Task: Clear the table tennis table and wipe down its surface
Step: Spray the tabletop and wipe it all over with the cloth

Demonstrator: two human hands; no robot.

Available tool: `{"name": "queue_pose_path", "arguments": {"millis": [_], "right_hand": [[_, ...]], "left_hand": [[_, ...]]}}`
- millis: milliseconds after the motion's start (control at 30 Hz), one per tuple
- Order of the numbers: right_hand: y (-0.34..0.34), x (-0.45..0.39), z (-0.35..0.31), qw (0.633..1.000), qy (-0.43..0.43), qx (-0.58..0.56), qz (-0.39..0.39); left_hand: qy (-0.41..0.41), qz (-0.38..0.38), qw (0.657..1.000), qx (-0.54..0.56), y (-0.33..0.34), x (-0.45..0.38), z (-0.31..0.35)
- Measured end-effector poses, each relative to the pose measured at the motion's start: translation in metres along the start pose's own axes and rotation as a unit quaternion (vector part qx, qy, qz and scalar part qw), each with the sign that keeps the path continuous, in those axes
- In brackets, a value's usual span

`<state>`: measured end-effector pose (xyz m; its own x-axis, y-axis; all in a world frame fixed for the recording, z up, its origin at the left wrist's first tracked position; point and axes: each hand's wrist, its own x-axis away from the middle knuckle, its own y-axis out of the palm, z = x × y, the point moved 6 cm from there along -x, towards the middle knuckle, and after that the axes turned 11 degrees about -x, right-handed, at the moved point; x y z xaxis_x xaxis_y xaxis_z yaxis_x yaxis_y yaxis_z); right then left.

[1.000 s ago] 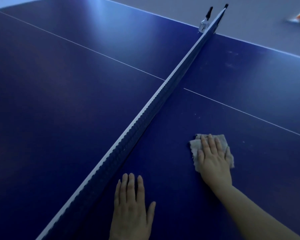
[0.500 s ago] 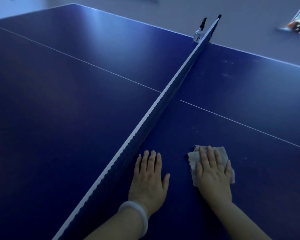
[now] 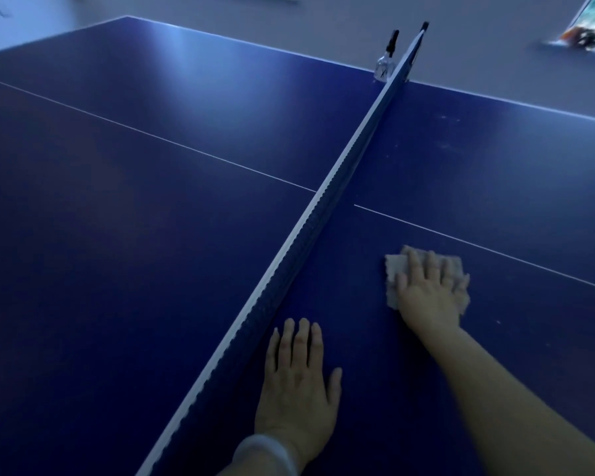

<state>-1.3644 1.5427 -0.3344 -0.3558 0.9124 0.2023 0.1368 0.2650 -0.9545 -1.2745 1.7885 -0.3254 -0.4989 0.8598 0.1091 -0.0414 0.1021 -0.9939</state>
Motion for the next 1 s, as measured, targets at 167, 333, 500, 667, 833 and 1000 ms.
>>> {"name": "queue_pose_path", "arguments": {"millis": [167, 333, 500, 667, 833, 1000], "right_hand": [[0.024, 0.046, -0.052, 0.995, -0.092, -0.015, 0.042], [0.017, -0.020, -0.110, 0.964, -0.231, 0.105, -0.074], [-0.030, -0.070, 0.012, 0.990, -0.045, 0.133, -0.004], [-0.031, -0.008, 0.081, 0.981, 0.191, -0.004, 0.028], [0.031, 0.072, -0.036, 0.982, -0.181, 0.026, 0.039], [-0.003, 0.051, 0.051, 0.983, -0.135, 0.122, 0.025]], "left_hand": [[-0.002, 0.007, 1.000, -0.017, 0.000, -0.002, 0.000], [-0.005, -0.006, 1.000, -0.011, 0.000, -0.002, 0.000], [-0.005, 0.000, 1.000, 0.002, 0.004, -0.004, 0.001], [0.013, -0.009, 1.000, -0.020, 0.014, -0.005, 0.002], [-0.003, 0.000, 1.000, -0.023, 0.010, -0.006, 0.001], [-0.005, 0.005, 1.000, -0.004, 0.009, -0.005, 0.002]]}}
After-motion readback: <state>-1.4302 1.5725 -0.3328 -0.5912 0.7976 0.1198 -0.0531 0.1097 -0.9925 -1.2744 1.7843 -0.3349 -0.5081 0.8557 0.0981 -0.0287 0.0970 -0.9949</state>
